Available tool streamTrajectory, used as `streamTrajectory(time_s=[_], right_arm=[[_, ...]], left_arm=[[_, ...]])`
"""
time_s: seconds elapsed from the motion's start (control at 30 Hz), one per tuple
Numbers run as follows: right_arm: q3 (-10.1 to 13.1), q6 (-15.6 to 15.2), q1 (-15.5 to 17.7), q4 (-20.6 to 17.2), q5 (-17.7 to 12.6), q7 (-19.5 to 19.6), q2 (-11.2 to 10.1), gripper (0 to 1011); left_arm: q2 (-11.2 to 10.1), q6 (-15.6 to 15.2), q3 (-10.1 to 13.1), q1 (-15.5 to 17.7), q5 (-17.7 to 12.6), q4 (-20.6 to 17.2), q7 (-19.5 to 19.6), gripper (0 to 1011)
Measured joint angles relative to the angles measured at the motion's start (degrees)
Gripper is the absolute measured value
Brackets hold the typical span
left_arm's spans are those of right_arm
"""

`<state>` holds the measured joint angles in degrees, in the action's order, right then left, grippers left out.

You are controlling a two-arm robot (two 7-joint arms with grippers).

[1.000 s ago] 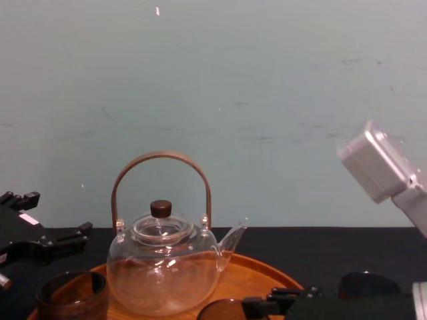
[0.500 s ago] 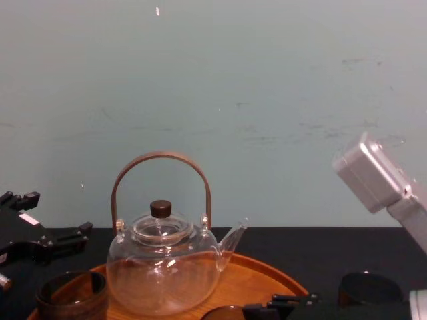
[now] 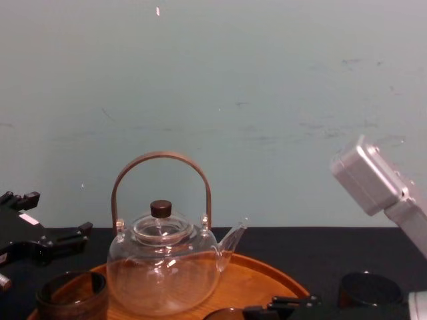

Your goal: Pick up the glass from the table and place it on the tray.

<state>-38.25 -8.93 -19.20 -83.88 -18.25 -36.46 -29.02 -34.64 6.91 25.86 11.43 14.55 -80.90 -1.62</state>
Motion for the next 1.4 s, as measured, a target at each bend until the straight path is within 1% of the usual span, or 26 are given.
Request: streamTrajectory(time_s=[0.13, 0.2, 0.33, 1.17, 1.27, 1.37, 1.4], right_arm=[[0.0, 0.0, 0.0, 0.0, 0.0, 0.0, 0.0, 899], [0.0, 0.0, 0.0, 0.0, -0.1, 0.0, 0.0, 922], [0.0, 0.0, 0.0, 0.0, -0.1, 0.0, 0.0, 1002], [0.2, 0.1, 0.1, -0.1, -0.3, -0.2, -0.1, 1002], [0.7, 0.6, 0.6, -0.8, -1.0, -0.9, -1.0, 1002], [1.4, 0.9, 1.5, -2.3, -1.9, -1.6, -2.5, 1002], [1.4, 0.9, 1.5, -2.3, -1.9, -1.6, -2.5, 1002]], left_arm=[[0.0, 0.0, 0.0, 0.0, 0.0, 0.0, 0.0, 1001], [0.0, 0.0, 0.0, 0.0, 0.0, 0.0, 0.0, 1001], [0.0, 0.0, 0.0, 0.0, 0.0, 0.0, 0.0, 1001], [0.0, 0.0, 0.0, 0.0, 0.0, 0.0, 0.0, 1001], [0.0, 0.0, 0.0, 0.0, 0.0, 0.0, 0.0, 1001], [0.0, 0.0, 0.0, 0.0, 0.0, 0.0, 0.0, 1001], [0.0, 0.0, 0.0, 0.0, 0.0, 0.0, 0.0, 1001]])
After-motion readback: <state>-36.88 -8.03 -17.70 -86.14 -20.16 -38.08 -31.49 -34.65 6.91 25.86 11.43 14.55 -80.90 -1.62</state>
